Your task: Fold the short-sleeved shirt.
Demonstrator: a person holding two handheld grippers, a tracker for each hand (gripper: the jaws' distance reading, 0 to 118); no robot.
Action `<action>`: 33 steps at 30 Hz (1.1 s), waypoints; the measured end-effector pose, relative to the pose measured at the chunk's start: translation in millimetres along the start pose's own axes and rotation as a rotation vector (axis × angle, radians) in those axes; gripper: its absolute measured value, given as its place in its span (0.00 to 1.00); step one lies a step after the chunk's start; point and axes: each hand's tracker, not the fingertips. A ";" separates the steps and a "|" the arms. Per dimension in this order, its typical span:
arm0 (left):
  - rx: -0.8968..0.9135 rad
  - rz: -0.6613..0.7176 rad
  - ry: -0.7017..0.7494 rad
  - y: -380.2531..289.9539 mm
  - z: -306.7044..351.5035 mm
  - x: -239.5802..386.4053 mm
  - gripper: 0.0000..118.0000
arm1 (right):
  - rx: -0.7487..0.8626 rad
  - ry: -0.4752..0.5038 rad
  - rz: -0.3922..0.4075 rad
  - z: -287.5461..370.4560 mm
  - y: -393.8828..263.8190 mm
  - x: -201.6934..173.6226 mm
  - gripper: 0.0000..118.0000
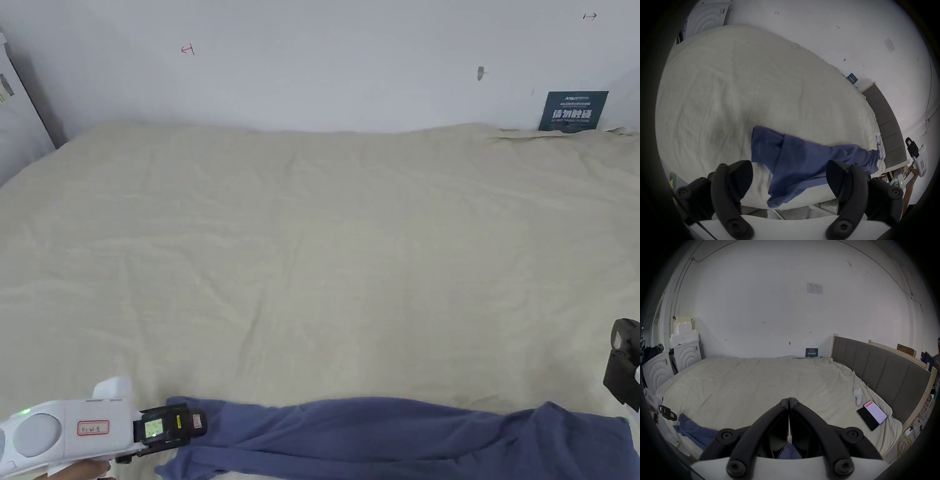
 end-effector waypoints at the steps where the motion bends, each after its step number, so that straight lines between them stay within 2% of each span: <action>1: -0.015 0.007 -0.007 0.0 -4.5 -1.4 0.83 | -0.005 -0.002 -0.002 -0.8 -1.6 0.0 0.00; 5: -0.062 0.010 -0.011 -0.9 -31.2 -8.2 0.81 | -0.031 -0.007 -0.012 -3.6 -7.2 1.4 0.00; 7: -0.074 0.008 -0.004 -1.2 -37.5 -7.5 0.72 | -0.039 -0.008 -0.016 -3.5 -9.1 2.9 0.00; 10: -0.075 -0.035 0.008 1.6 -36.9 -2.9 0.71 | -0.049 -0.011 -0.017 -4.6 -10.7 3.2 0.00; 15: -0.080 -0.138 0.060 3.5 -33.2 4.6 0.44 | -0.058 -0.007 -0.041 -7.0 -12.2 6.3 0.00; 17: -0.082 -0.143 0.045 4.2 -34.2 9.8 0.37 | -0.059 -0.007 -0.044 -7.3 -12.2 5.8 0.00; 21: -0.113 -0.202 0.038 2.1 -42.9 23.2 0.33 | -0.067 0.002 -0.062 -9.5 -15.7 7.5 0.00; 22: -0.127 -0.198 0.049 3.0 -48.2 24.4 0.27 | -0.069 0.003 -0.063 -9.8 -16.3 7.8 0.00; 23: -0.124 -0.199 0.063 2.3 -50.8 25.4 0.17 | -0.070 0.002 -0.062 -9.6 -16.8 8.0 0.00; 24: -0.113 -0.197 0.067 2.3 -51.3 26.3 0.17 | -0.071 0.000 -0.061 -9.4 -17.2 7.9 0.00; 27: -0.082 -0.176 0.046 4.5 -47.3 26.6 0.05 | -0.071 0.002 -0.068 -8.2 -17.9 10.3 0.00; 30: -0.064 -0.216 0.056 6.8 -38.2 28.2 0.03 | -0.073 -0.002 -0.066 -9.1 -16.7 11.9 0.00; 33: -0.019 -0.198 0.044 13.6 -18.0 25.1 0.02 | -0.071 -0.003 -0.071 -10.6 -15.8 13.9 0.00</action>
